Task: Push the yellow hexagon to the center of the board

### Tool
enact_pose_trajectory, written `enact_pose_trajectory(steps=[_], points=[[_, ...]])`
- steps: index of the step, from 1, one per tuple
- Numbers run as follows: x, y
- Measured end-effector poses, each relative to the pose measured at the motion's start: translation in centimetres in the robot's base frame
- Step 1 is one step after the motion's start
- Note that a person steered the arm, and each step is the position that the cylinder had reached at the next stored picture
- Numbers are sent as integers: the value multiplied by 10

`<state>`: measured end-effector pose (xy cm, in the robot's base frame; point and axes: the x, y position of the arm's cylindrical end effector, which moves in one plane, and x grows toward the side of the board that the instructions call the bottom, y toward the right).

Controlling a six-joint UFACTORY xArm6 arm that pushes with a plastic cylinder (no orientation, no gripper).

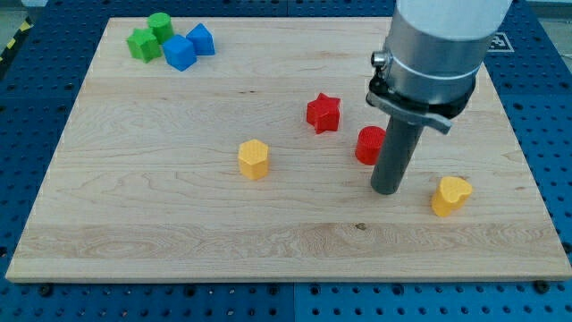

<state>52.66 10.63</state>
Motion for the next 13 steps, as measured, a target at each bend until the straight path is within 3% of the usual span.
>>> enact_pose_trajectory(steps=[3,7,13], points=[[4,-169],[-15,-181],[-28,-150]])
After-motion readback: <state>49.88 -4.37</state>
